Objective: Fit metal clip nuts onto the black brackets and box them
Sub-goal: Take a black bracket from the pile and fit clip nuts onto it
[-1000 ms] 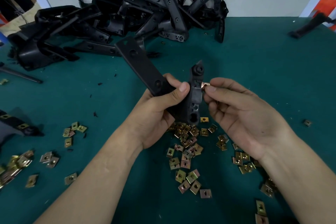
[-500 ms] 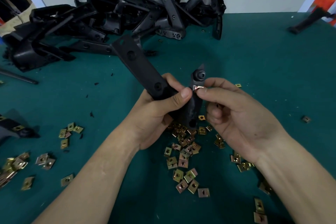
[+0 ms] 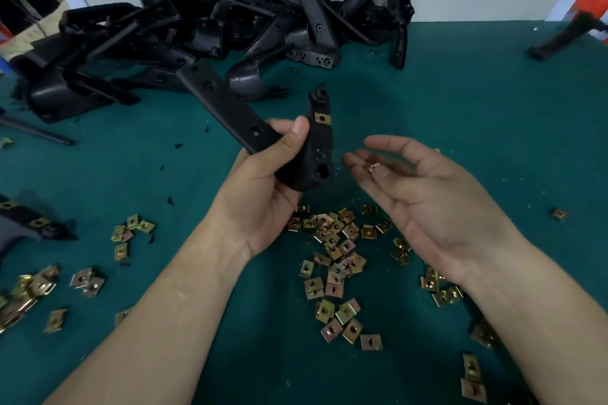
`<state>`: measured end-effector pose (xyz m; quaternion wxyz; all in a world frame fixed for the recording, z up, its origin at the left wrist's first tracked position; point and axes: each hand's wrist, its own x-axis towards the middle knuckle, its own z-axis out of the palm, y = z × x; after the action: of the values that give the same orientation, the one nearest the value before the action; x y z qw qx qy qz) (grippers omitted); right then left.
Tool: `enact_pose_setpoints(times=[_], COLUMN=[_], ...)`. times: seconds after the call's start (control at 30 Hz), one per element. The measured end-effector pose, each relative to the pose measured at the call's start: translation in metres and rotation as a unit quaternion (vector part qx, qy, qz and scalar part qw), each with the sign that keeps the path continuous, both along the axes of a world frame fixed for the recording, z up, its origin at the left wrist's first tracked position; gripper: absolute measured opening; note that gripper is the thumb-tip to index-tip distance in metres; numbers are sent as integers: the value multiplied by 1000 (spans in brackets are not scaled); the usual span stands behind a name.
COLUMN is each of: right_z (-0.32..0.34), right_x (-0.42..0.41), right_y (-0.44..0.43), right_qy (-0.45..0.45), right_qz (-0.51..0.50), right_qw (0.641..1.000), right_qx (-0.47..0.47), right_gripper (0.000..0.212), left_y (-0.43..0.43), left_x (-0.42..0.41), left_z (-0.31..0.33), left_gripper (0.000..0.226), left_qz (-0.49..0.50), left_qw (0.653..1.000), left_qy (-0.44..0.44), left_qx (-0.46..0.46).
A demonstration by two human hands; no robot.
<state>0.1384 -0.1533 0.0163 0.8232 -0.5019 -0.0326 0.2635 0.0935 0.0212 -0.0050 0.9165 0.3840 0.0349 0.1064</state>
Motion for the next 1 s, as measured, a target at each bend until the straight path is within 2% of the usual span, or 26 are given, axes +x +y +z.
enact_pose_setpoints(times=[0.07, 0.2, 0.27, 0.4, 0.53, 0.8, 1.0], right_z=[-1, 2, 2, 3, 4, 6, 5], right_x=[-1, -3, -3, -3, -4, -6, -11], right_y=[1, 1, 1, 2, 2, 2, 5], right_qy=[-13, -52, -52, -34, -38, -70, -89], right_qz=[3, 20, 22, 33, 45, 34, 14], right_qw=[1000, 996, 996, 999, 998, 994, 991], right_qx=[-14, -76, -73, -24, -17, -74, -98], right_gripper=[24, 20, 15, 18, 24, 14, 25], left_y=[1, 0, -1, -2, -2, -1, -1], left_x=[0, -1, -1, -1, -2, -2, -1], left_z=[-1, -2, -2, -2, -2, -2, -4], left_gripper=[5, 8, 9, 12, 12, 21, 28], left_qz=[-3, -31, -46, -44, -46, -55, -57], left_qw=[1000, 999, 998, 998, 998, 997, 997], left_qy=[-2, -3, -4, -10, -9, -6, -11], left_qx=[0, 34, 46, 46, 48, 51, 51])
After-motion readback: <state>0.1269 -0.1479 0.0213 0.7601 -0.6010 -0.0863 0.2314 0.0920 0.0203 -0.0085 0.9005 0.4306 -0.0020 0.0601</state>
